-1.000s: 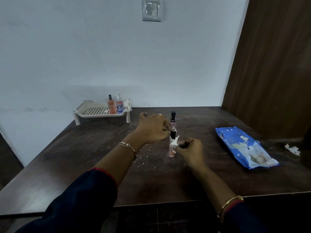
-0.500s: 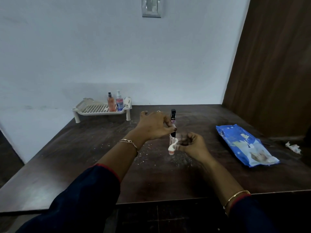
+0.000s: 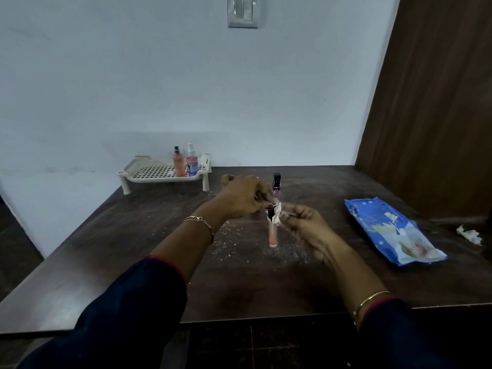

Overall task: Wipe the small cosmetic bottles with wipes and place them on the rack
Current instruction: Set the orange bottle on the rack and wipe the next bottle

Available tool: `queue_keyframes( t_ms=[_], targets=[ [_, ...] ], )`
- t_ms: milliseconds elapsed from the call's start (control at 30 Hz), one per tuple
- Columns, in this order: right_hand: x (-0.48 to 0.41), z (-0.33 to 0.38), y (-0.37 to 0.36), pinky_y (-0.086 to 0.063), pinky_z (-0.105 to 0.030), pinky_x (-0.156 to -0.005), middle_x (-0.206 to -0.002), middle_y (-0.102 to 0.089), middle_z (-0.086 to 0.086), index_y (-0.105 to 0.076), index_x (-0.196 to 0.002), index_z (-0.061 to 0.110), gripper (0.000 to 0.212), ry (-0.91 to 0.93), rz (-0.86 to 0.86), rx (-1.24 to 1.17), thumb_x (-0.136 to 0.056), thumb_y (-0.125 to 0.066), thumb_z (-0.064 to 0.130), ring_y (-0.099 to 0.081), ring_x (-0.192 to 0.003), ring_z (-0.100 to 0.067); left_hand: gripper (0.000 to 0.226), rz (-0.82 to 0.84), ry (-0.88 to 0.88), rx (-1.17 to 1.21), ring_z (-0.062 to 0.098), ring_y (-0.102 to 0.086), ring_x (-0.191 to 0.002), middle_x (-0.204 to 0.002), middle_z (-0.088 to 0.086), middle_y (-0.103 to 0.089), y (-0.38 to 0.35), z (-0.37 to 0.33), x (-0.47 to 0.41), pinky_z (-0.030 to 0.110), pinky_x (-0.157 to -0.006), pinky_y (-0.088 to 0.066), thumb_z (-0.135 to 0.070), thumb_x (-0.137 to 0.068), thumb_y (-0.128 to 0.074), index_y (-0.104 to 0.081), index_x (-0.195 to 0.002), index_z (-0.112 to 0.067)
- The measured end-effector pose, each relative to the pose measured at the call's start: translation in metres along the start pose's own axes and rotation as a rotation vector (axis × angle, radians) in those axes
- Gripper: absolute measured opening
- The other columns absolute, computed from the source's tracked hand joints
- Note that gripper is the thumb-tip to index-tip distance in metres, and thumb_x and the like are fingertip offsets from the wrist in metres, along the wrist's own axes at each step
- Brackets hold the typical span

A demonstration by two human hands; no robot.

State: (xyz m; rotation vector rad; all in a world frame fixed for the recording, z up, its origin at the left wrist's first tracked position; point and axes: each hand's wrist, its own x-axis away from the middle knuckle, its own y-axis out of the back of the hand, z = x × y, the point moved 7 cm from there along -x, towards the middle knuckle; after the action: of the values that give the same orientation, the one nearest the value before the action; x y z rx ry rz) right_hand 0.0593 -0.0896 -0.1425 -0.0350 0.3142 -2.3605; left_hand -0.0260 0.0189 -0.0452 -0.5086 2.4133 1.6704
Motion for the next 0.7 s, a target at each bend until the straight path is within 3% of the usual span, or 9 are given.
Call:
queue_keyframes(
  t_ms=[133, 233, 300, 367, 500, 634, 700],
  targets=[
    [0.001, 0.000, -0.002, -0.054, -0.021, -0.077, -0.086, -0.075, -0.002, -0.070, -0.095, 0.004, 0.022, 0.057, 0.045, 0.155, -0.078, -0.064, -0.009, -0.068, -0.086, -0.013, 0.009, -0.009, -0.003, 0.000, 0.000, -0.049, -0.098, -0.098, -0.016, -0.069, 0.003, -0.001, 0.003, 0.038, -0.098, -0.016, -0.024, -0.082, -0.066, -0.070, -0.089, -0.027],
    [-0.001, 0.009, -0.002, -0.055, -0.026, -0.077, -0.082, -0.075, 0.001, -0.072, -0.085, 0.007, 0.018, 0.097, 0.041, 0.348, -0.075, -0.069, -0.007, -0.068, -0.082, -0.011, 0.008, 0.001, 0.004, -0.003, 0.003, -0.052, -0.104, -0.097, -0.017, -0.068, 0.004, -0.001, 0.004, 0.040, -0.100, -0.017, -0.026, -0.082, -0.066, -0.070, -0.088, -0.030],
    [0.002, 0.012, -0.004, -0.052, -0.019, -0.068, -0.069, -0.073, 0.010, -0.072, -0.074, 0.014, 0.023, 0.141, 0.065, 0.530, -0.072, -0.072, -0.009, -0.067, -0.070, -0.001, 0.007, -0.004, 0.013, -0.017, 0.004, -0.052, -0.106, -0.091, -0.020, -0.064, 0.005, 0.000, 0.005, 0.038, -0.097, -0.017, -0.028, -0.083, -0.065, -0.070, -0.087, -0.030],
    [0.007, 0.004, -0.008, -0.051, -0.014, -0.061, -0.063, -0.070, 0.014, -0.073, -0.072, 0.008, 0.017, 0.148, 0.103, 0.650, -0.070, -0.074, -0.009, -0.064, -0.061, 0.003, 0.007, -0.010, 0.024, -0.046, 0.005, -0.051, -0.107, -0.087, -0.022, -0.059, 0.006, 0.003, 0.006, 0.035, -0.093, -0.014, -0.028, -0.084, -0.064, -0.069, -0.088, -0.030],
    [0.012, -0.003, -0.007, -0.053, -0.018, -0.060, -0.072, -0.073, -0.006, -0.073, -0.079, -0.006, 0.011, 0.154, 0.050, 0.650, -0.069, -0.076, -0.009, -0.064, -0.061, -0.003, 0.010, -0.020, 0.035, -0.050, 0.004, -0.050, -0.109, -0.088, -0.023, -0.057, 0.005, 0.005, 0.006, 0.032, -0.090, -0.012, -0.028, -0.086, -0.062, -0.068, -0.093, -0.029],
    [0.013, 0.017, -0.013, -0.047, -0.012, -0.054, -0.067, -0.066, 0.005, -0.063, -0.064, 0.019, 0.031, 0.221, -0.076, 0.607, -0.072, -0.073, -0.009, -0.059, -0.054, 0.008, 0.012, -0.009, 0.034, -0.038, 0.000, -0.048, -0.100, -0.087, -0.023, -0.060, 0.004, 0.007, 0.005, 0.032, -0.090, -0.012, -0.026, -0.085, -0.062, -0.068, -0.096, -0.028],
    [0.011, 0.022, -0.015, -0.046, -0.009, -0.054, -0.068, -0.063, 0.003, -0.062, -0.068, 0.016, 0.027, 0.258, -0.138, 0.562, -0.073, -0.073, -0.007, -0.058, -0.056, 0.006, 0.012, -0.012, 0.035, -0.031, -0.003, -0.044, -0.094, -0.077, -0.027, -0.055, 0.004, 0.009, 0.005, 0.032, -0.089, -0.013, -0.027, -0.085, -0.063, -0.067, -0.096, -0.028]
  ],
)
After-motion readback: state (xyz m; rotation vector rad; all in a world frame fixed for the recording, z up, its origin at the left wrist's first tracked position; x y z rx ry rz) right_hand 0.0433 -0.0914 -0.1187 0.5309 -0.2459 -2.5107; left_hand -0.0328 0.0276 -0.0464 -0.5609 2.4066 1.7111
